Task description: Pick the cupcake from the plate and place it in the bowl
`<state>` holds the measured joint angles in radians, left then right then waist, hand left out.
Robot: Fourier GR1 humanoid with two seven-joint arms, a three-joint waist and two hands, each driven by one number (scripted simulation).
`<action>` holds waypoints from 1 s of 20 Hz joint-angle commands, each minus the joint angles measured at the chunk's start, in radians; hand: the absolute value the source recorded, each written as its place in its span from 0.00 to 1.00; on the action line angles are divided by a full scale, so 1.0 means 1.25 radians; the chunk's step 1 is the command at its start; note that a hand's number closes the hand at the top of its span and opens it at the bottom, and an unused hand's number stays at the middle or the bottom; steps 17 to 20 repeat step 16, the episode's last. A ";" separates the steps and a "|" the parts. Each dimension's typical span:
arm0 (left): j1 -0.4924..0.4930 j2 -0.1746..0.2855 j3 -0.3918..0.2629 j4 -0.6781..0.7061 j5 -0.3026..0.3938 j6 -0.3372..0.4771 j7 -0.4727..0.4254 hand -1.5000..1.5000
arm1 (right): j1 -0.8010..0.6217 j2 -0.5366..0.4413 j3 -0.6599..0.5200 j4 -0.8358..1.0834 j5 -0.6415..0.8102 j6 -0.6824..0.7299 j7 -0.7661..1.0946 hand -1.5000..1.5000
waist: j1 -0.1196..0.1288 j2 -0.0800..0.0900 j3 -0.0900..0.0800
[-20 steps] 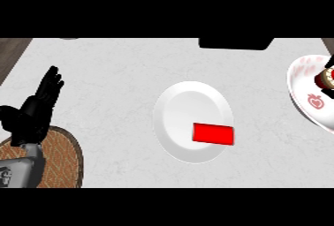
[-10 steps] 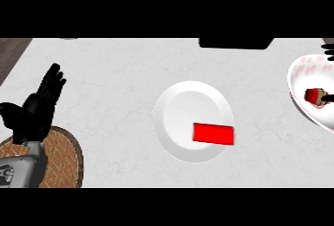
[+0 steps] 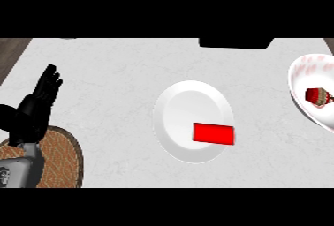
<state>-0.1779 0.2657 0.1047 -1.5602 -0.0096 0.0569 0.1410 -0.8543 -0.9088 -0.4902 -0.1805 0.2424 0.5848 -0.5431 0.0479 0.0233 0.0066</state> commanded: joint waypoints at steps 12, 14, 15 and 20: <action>0.021 -0.006 0.010 -0.006 0.014 -0.006 -0.013 0.50 | 0.102 -0.126 -0.082 0.027 -0.100 0.280 0.000 0.00 | -0.009 0.003 0.007; 0.021 0.009 0.020 0.003 0.013 -0.012 -0.021 0.50 | 0.093 -0.141 -0.098 0.023 -0.120 0.297 0.027 0.00 | -0.009 0.006 0.008; 0.006 -0.007 0.010 -0.010 0.010 0.002 -0.008 0.50 | 0.103 -0.147 -0.104 0.023 -0.129 0.325 0.030 0.00 | -0.022 0.001 0.009; 0.024 -0.010 0.000 -0.026 0.005 0.000 -0.009 0.50 | 0.104 -0.134 -0.107 0.021 -0.135 0.313 0.040 0.00 | -0.006 0.001 0.010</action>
